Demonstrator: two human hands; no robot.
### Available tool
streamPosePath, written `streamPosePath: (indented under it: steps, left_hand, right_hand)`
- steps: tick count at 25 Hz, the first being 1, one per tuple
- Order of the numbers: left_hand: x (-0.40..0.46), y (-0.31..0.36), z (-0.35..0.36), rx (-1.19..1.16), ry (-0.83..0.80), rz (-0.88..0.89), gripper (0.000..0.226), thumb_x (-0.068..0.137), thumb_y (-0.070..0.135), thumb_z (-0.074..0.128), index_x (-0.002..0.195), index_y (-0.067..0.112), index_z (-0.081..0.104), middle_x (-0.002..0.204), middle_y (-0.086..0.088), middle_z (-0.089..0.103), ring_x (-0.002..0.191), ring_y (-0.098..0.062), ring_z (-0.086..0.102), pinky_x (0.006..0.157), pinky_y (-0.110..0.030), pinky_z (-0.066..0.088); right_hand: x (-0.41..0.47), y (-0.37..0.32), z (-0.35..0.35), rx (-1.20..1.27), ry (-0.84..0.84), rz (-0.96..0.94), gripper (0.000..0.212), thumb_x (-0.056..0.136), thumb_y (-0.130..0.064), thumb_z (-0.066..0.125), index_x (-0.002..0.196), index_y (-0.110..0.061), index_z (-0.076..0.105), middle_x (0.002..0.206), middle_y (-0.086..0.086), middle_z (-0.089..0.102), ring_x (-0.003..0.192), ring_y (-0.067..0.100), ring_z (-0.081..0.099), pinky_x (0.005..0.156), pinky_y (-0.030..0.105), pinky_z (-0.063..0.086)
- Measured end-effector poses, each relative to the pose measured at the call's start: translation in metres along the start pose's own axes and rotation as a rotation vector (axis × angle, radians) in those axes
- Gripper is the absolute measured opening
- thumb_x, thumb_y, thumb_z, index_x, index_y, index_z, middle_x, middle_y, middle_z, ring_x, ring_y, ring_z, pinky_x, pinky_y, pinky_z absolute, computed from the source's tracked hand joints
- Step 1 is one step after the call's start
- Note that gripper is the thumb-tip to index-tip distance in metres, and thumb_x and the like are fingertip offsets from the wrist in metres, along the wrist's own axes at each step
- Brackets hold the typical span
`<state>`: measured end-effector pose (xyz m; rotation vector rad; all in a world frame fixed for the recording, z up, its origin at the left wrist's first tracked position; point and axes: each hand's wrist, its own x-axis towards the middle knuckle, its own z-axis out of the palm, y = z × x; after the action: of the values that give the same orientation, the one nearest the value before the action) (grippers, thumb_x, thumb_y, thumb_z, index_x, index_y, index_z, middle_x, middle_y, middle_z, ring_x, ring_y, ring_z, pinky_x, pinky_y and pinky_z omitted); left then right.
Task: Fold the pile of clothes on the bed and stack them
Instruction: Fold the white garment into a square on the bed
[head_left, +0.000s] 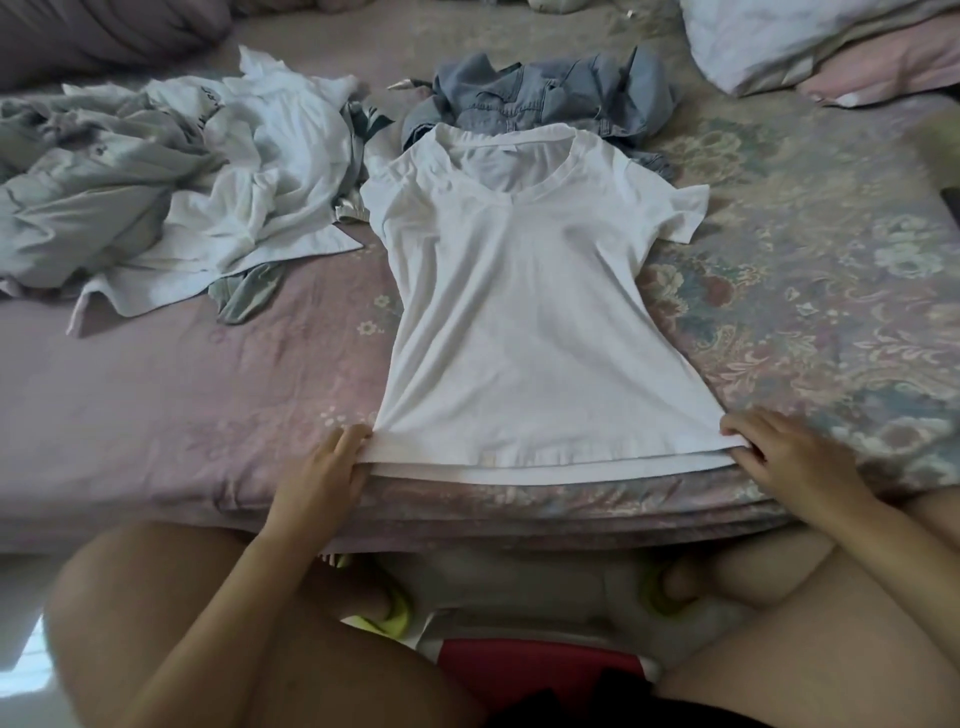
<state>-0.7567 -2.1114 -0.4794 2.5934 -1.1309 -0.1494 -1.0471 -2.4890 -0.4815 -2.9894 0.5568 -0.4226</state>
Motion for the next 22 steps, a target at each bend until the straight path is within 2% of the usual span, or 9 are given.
streamPosePath:
  steps: [3, 6, 8, 11, 13, 15, 18, 20, 22]
  left_hand:
    - [0.000, 0.009, 0.004, 0.028, 0.085, 0.082, 0.022, 0.080, 0.020, 0.048, 0.100, 0.021, 0.040, 0.087, -0.014, 0.060, 0.066, -0.037, 0.060, 0.045, -0.037, 0.045]
    - [0.000, 0.009, -0.006, 0.056, 0.182, 0.161, 0.015, 0.077, 0.020, 0.038, 0.091, 0.016, 0.040, 0.076, -0.013, 0.055, 0.055, -0.033, 0.055, 0.038, -0.033, 0.041]
    - [-0.003, 0.002, -0.008, 0.178, 0.240, 0.223, 0.015, 0.074, 0.014, 0.049, 0.087, 0.013, 0.041, 0.071, -0.011, 0.054, 0.049, -0.030, 0.053, 0.035, -0.028, 0.034]
    - [-0.009, -0.008, 0.005, 0.302, 0.143, 0.334, 0.045, 0.058, 0.000, 0.074, 0.088, 0.011, 0.043, 0.075, -0.010, 0.052, 0.053, -0.030, 0.054, 0.031, -0.029, 0.038]
    - [-0.005, -0.009, 0.005, 0.272, 0.214, 0.398, 0.025, 0.070, 0.006, 0.060, 0.087, 0.009, 0.043, 0.086, -0.012, 0.050, 0.064, -0.032, 0.053, 0.037, -0.034, 0.044]
    - [-0.001, -0.008, -0.002, 0.278, 0.261, 0.474, 0.012, 0.074, 0.010, 0.047, 0.086, 0.010, 0.042, 0.093, -0.012, 0.049, 0.073, -0.031, 0.051, 0.045, -0.035, 0.045]
    - [-0.004, -0.016, 0.000, 0.374, 0.143, 0.594, 0.036, 0.063, 0.003, 0.066, 0.089, 0.011, 0.043, 0.096, -0.011, 0.052, 0.075, -0.030, 0.058, 0.052, -0.036, 0.050]
    - [0.000, -0.013, 0.004, 0.342, 0.088, 0.475, 0.049, 0.054, -0.003, 0.076, 0.090, 0.010, 0.045, 0.095, -0.013, 0.054, 0.073, -0.031, 0.058, 0.052, -0.037, 0.052]
    - [0.007, -0.002, 0.010, 0.328, 0.143, 0.443, 0.035, 0.064, 0.002, 0.069, 0.092, 0.008, 0.049, 0.098, -0.014, 0.052, 0.076, -0.033, 0.057, 0.055, -0.039, 0.052]
  right_hand:
    - [0.003, -0.003, 0.000, -0.075, 0.099, -0.151, 0.011, 0.083, -0.020, 0.044, 0.090, -0.014, 0.048, 0.072, 0.012, 0.059, 0.061, 0.034, 0.060, 0.050, 0.034, 0.047]
    - [-0.002, 0.005, -0.004, -0.084, 0.179, -0.043, 0.013, 0.086, -0.023, 0.040, 0.092, -0.014, 0.047, 0.066, 0.016, 0.060, 0.052, 0.035, 0.058, 0.044, 0.032, 0.044]
    - [-0.009, 0.010, -0.002, -0.097, 0.135, -0.019, 0.014, 0.086, -0.026, 0.039, 0.092, -0.016, 0.046, 0.067, 0.015, 0.061, 0.054, 0.035, 0.059, 0.044, 0.033, 0.045]
    - [-0.009, 0.010, 0.001, -0.062, 0.038, -0.123, 0.016, 0.083, -0.025, 0.038, 0.094, -0.015, 0.045, 0.076, 0.015, 0.062, 0.068, 0.035, 0.061, 0.054, 0.039, 0.050]
    - [-0.004, 0.012, -0.004, -0.032, 0.064, -0.163, 0.020, 0.082, -0.022, 0.040, 0.092, -0.009, 0.052, 0.082, 0.015, 0.061, 0.077, 0.031, 0.054, 0.066, 0.039, 0.044]
    - [-0.003, 0.020, -0.004, -0.072, 0.054, -0.232, 0.022, 0.082, -0.020, 0.042, 0.092, -0.006, 0.056, 0.089, 0.013, 0.056, 0.079, 0.029, 0.049, 0.068, 0.039, 0.042]
    - [-0.003, 0.030, -0.003, -0.139, -0.029, -0.320, 0.022, 0.079, -0.023, 0.041, 0.098, -0.014, 0.047, 0.095, 0.009, 0.050, 0.075, 0.033, 0.056, 0.061, 0.041, 0.048]
    - [-0.001, 0.026, 0.002, -0.204, 0.019, -0.350, 0.026, 0.079, -0.020, 0.041, 0.103, -0.012, 0.050, 0.097, 0.011, 0.055, 0.079, 0.033, 0.056, 0.064, 0.040, 0.047]
    - [0.003, 0.014, 0.004, -0.248, 0.075, -0.442, 0.028, 0.085, -0.012, 0.039, 0.107, -0.009, 0.057, 0.101, 0.012, 0.060, 0.084, 0.031, 0.057, 0.068, 0.040, 0.042]
